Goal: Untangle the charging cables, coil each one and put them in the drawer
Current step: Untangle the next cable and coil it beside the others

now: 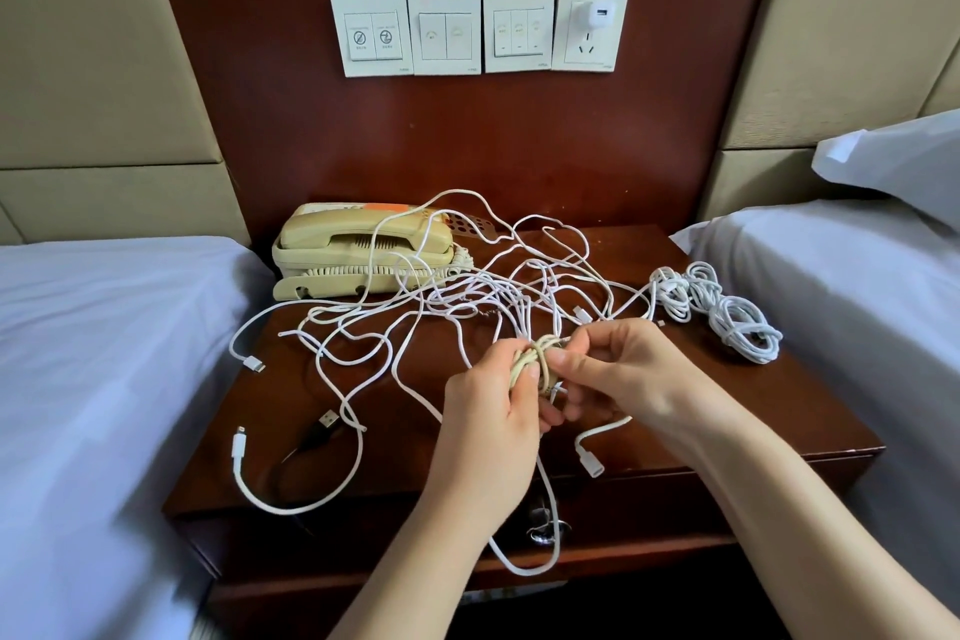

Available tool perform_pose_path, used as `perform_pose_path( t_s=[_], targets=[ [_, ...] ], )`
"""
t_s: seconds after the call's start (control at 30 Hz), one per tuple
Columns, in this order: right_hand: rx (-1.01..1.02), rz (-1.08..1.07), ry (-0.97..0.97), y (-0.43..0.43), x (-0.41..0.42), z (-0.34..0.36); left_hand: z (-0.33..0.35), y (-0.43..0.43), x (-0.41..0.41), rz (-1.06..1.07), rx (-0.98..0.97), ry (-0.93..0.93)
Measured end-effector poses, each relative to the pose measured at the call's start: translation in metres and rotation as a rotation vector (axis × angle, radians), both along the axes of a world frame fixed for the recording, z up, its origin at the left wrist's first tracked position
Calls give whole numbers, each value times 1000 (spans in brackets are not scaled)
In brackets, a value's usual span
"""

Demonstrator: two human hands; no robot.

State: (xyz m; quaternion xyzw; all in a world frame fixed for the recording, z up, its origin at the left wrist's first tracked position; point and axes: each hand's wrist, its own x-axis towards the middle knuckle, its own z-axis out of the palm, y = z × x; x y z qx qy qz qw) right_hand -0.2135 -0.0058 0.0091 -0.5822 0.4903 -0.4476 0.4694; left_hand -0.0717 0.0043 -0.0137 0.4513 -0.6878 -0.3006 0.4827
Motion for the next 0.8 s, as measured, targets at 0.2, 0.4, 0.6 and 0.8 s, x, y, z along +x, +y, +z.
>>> perform_pose_path(
  t_s=[0.2,0.4,0.6,0.8],
  targets=[
    [-476,-390,994,12,24,-8,-2,-3,-11,123,50,-63],
    [-586,-148,1071,5,21,-15,-9,-9,-5,124,149,69],
    [-587,-99,1009,9,18,-10,-7,-12,-2,26,295,187],
    [-562,-216,1308,9,23,-11,-5,-10,-6,-64,365,213]
  ],
)
